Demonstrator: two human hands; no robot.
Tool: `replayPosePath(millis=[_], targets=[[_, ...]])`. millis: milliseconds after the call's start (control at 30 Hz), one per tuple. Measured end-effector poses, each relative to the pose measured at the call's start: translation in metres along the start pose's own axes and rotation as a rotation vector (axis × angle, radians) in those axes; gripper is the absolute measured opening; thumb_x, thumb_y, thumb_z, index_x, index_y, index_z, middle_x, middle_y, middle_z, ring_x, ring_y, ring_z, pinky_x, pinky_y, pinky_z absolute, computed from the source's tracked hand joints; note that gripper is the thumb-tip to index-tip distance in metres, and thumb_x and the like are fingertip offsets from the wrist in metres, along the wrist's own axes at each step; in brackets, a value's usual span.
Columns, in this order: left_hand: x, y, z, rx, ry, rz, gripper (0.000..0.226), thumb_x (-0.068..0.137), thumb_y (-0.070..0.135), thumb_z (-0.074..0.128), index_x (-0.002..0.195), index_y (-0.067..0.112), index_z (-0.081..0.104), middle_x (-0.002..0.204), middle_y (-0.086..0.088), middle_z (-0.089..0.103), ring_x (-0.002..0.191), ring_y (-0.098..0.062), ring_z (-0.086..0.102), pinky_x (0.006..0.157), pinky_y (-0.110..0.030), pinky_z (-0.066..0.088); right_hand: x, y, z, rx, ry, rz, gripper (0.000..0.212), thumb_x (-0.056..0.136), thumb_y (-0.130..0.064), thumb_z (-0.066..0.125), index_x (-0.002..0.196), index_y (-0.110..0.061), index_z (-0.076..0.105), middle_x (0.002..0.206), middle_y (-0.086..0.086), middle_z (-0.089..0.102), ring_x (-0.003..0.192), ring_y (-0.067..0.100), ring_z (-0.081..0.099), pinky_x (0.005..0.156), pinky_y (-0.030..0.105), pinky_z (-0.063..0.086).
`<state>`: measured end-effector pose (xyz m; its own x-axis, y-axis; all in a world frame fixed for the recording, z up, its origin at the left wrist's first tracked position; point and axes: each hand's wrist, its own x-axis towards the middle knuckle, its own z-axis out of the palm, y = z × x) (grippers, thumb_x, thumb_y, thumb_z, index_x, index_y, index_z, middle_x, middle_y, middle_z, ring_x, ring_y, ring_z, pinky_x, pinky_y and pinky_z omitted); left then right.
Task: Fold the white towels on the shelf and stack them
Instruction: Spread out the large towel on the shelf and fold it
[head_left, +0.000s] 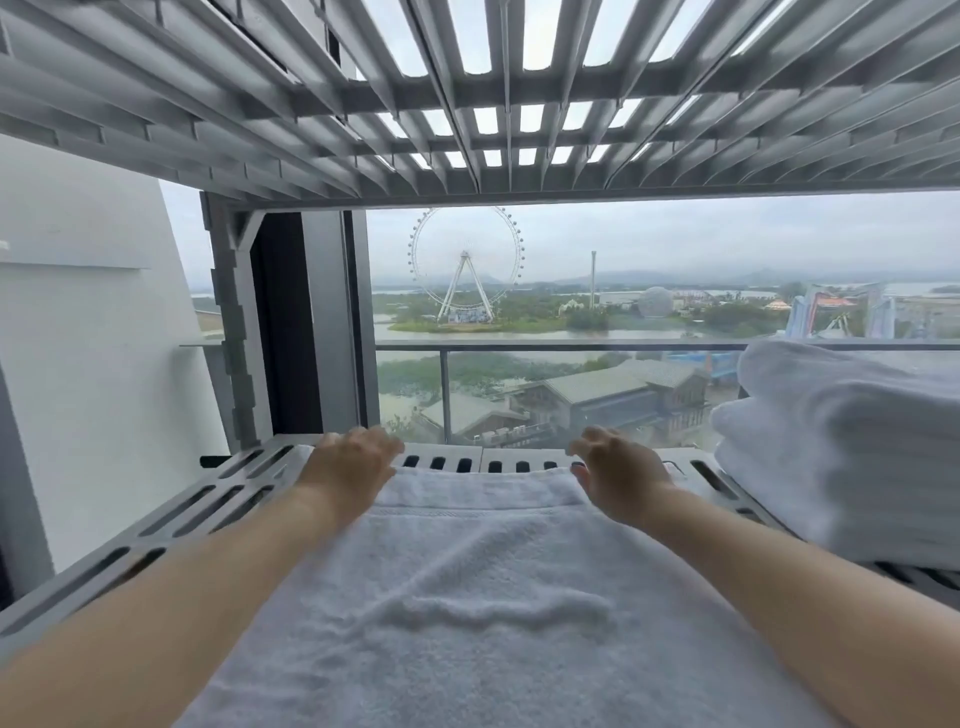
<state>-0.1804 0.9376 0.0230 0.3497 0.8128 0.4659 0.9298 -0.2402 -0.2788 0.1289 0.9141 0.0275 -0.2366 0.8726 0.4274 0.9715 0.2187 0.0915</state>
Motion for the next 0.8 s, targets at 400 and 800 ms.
replayPosePath(millis=[400,800], targets=[[-0.087,0.077,-0.037,-0.349,-0.513,0.186,0.063,0.089,0.067,0.008,0.146,0.041,0.000,0.157,0.013,-0.009,0.142,-0.005,-0.011,0.115,-0.051,-0.009,-0.094,-0.036,-0.016,0.171,-0.493,-0.009,0.061,0.092,-0.064,0.012,0.147,-0.040,0.007,0.158,-0.011,-0.003,0.145,0.012,-0.006,0.115,0.049,-0.007],[-0.125,0.089,-0.067,-0.352,-0.609,0.241,0.067,0.088,0.071,0.014,0.146,0.042,-0.002,0.158,0.011,-0.008,0.144,-0.012,-0.009,0.114,-0.056,-0.005,-0.148,-0.047,-0.051,0.104,-0.560,0.130,0.063,0.088,-0.070,0.017,0.145,-0.046,0.006,0.158,-0.014,-0.003,0.146,0.018,-0.003,0.111,0.063,-0.003]])
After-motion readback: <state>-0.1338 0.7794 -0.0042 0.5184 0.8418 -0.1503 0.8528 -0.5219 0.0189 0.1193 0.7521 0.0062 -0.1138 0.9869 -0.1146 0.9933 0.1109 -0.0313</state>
